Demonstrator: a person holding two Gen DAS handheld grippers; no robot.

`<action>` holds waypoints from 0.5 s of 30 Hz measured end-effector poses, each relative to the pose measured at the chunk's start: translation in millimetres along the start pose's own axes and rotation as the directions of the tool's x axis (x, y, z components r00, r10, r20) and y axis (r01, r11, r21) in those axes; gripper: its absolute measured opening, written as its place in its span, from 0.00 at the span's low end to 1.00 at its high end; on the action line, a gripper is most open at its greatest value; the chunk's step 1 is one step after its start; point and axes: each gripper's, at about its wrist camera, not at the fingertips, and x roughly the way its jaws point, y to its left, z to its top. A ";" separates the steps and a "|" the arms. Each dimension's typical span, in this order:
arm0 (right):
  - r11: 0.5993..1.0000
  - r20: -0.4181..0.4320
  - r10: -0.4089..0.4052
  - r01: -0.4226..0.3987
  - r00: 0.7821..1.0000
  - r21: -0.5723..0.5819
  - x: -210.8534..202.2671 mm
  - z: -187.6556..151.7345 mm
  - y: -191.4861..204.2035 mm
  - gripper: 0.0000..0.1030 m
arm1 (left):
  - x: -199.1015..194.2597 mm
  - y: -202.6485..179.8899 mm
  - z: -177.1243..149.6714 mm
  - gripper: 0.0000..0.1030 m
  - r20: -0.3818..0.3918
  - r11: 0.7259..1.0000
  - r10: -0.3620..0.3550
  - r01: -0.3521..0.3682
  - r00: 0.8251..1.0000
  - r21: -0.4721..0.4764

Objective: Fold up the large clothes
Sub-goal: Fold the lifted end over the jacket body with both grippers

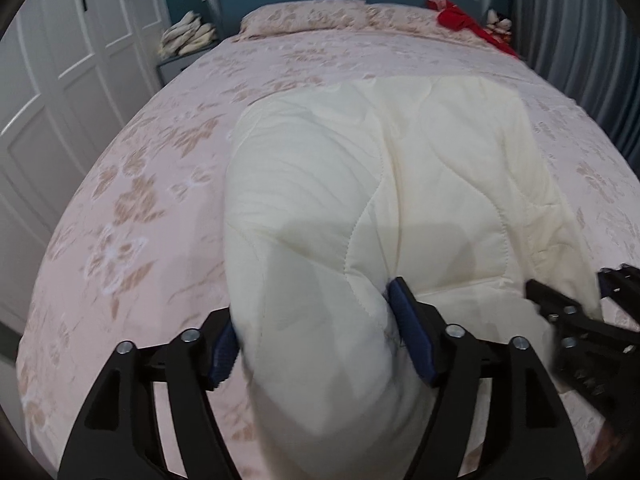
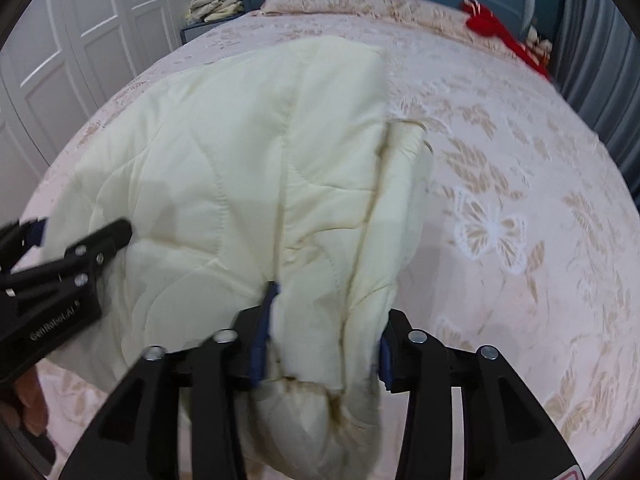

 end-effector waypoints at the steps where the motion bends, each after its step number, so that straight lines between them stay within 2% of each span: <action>1: 1.000 0.002 -0.001 0.001 1.000 0.009 -7.0 -0.7 -2.2 0.51 | -7.7 3.8 -2.1 0.68 -0.016 1.000 0.015 -0.015 1.000 -0.012; 3: 0.999 0.037 -0.044 0.044 0.998 0.010 -36.2 -6.2 -2.7 0.56 | -22.0 8.2 -4.7 0.69 -0.016 0.999 0.047 -0.047 0.999 -0.017; 4: 0.998 0.050 -0.065 0.065 0.997 0.004 -45.8 -7.7 -1.5 0.57 | -34.5 9.5 -7.9 0.74 -0.009 0.995 0.094 -0.094 0.996 -0.013; 6: 0.992 0.077 -0.119 0.121 0.990 -0.022 -71.0 -12.2 4.1 0.57 | -50.9 10.2 -13.0 0.79 -0.003 0.987 0.162 -0.162 0.987 -0.006; 8: 0.992 0.070 -0.112 0.115 0.991 -0.044 -82.2 -13.9 10.3 0.56 | -60.7 11.6 -17.4 0.80 -0.016 0.979 0.205 -0.205 0.979 -0.017; 9: 0.993 0.061 -0.098 0.102 0.993 -0.057 -85.5 -14.9 14.8 0.48 | -63.4 13.0 -19.1 0.81 -0.028 0.977 0.210 -0.211 0.977 -0.033; 10: 0.993 0.054 -0.093 0.097 0.994 -0.068 -85.8 -14.8 16.8 0.35 | -65.7 13.9 -21.7 0.81 -0.044 0.977 0.205 -0.207 0.978 -0.058; 13: 0.989 0.027 -0.089 0.092 0.996 -0.120 -81.8 -21.0 32.9 0.14 | -65.1 13.1 -29.6 0.81 -0.090 0.973 0.199 -0.208 0.976 -0.099; 15: 0.987 0.006 -0.081 0.082 0.997 -0.136 -76.7 -26.7 37.3 0.10 | -65.3 11.9 -34.6 0.81 -0.106 0.972 0.197 -0.208 0.975 -0.112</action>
